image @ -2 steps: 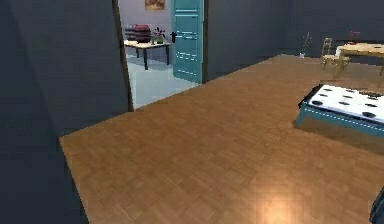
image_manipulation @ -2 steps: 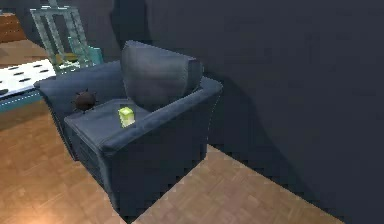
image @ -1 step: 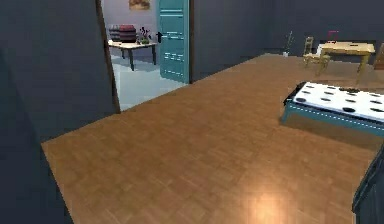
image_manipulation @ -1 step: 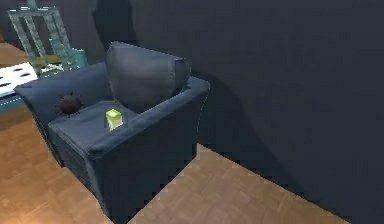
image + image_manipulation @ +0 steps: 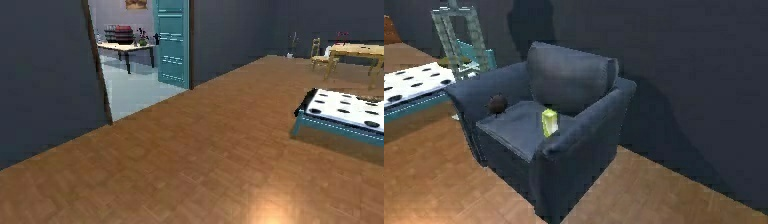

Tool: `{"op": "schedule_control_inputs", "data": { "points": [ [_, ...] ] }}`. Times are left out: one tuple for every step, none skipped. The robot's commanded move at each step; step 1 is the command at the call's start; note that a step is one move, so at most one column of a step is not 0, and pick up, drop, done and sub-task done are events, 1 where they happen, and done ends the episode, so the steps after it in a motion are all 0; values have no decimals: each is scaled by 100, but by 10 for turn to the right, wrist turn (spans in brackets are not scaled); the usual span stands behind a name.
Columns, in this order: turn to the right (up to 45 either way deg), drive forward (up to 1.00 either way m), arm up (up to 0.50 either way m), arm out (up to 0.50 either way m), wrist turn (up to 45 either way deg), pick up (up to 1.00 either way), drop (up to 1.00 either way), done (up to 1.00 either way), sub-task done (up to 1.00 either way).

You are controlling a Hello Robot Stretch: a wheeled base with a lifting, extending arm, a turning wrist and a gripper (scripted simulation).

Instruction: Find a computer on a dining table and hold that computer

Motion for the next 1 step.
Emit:
{"op": "schedule_control_inputs", "data": {
  "points": [
    [90, 0, 0, 0, 0, 0, 0, 0, 0]
  ]
}}
